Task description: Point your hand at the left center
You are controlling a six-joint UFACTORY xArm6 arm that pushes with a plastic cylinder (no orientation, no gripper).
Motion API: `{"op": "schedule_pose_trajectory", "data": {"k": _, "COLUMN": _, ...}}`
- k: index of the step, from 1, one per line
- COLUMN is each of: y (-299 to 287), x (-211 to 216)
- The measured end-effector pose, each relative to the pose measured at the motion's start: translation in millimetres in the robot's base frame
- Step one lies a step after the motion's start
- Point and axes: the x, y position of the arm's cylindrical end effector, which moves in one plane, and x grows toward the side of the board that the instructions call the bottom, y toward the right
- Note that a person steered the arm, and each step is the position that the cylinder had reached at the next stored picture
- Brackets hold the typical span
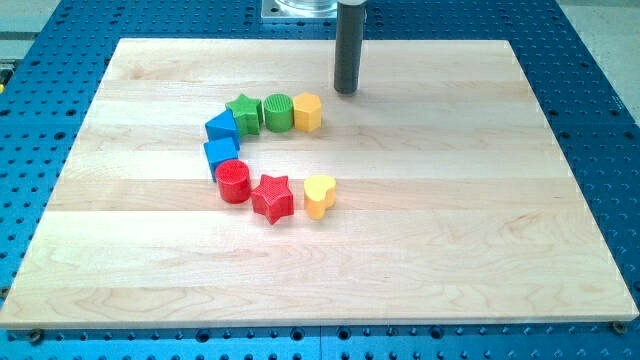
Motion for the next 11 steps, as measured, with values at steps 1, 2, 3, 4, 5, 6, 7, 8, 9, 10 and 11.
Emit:
{"op": "schedule_pose_trajectory", "data": {"k": 1, "y": -5, "x": 1}}
{"op": "schedule_pose_trajectory", "data": {"k": 2, "y": -27, "x": 5}}
{"op": "schedule_pose_trajectory", "data": {"k": 3, "y": -80, "x": 11}}
{"op": "schedule_pose_trajectory", "data": {"k": 4, "y": -144, "x": 20}}
{"op": "schedule_pose_trajectory", "data": {"k": 5, "y": -155, "x": 20}}
{"op": "schedule_pose_trajectory", "data": {"k": 6, "y": -159, "x": 20}}
{"op": "schedule_pose_trajectory", "data": {"k": 7, "y": -226, "x": 33}}
{"op": "schedule_pose_trajectory", "data": {"k": 8, "y": -275, "x": 77}}
{"op": "schedule_pose_trajectory", "data": {"k": 9, "y": -276, "x": 146}}
{"op": "schedule_pose_trajectory", "data": {"k": 10, "y": -276, "x": 154}}
{"op": "schedule_pose_trajectory", "data": {"k": 11, "y": -271, "x": 161}}
